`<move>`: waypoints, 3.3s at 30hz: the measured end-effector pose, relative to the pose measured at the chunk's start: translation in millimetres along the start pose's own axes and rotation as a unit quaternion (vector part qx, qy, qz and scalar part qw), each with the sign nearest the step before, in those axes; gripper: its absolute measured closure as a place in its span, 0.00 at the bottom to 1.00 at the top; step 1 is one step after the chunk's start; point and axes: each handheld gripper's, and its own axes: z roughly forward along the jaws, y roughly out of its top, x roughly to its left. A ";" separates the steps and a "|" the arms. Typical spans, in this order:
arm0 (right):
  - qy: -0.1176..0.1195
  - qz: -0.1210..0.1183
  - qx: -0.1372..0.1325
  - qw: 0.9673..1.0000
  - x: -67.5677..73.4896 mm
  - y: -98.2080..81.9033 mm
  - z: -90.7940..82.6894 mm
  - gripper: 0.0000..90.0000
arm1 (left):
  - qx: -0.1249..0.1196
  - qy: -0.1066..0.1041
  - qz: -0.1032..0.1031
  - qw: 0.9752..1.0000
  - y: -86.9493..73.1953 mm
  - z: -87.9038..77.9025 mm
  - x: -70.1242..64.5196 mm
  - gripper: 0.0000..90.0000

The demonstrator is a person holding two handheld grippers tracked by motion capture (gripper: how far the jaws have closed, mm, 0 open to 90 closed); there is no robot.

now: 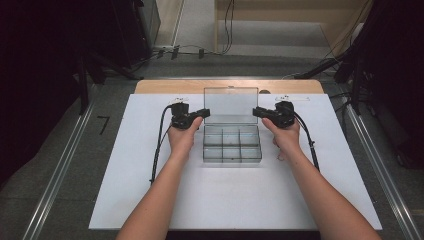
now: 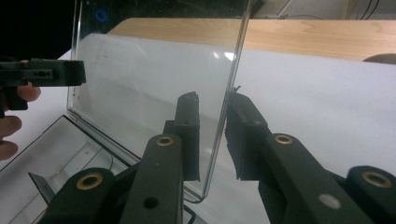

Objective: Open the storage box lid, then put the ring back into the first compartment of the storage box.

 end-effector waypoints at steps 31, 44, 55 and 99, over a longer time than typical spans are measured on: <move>0.024 0.070 0.042 0.996 -12.1 -12.0 17.4 0.61 | 0.043 -0.001 -0.037 0.998 -9.4 12.4 8.6 0.68; 0.008 0.057 0.063 0.996 -10.9 -13.6 18.6 0.57 | 0.046 0.010 -0.039 0.998 -10.7 13.4 8.6 0.59; 0.009 0.015 0.037 0.999 -2.8 -6.6 4.3 0.44 | 0.013 0.000 -0.003 1.000 -9.3 -3.1 2.0 0.25; 0.000 -0.083 0.018 0.996 17.6 -40.1 -72.6 0.00 | -0.035 -0.042 0.104 0.993 -29.8 -86.1 -24.4 0.00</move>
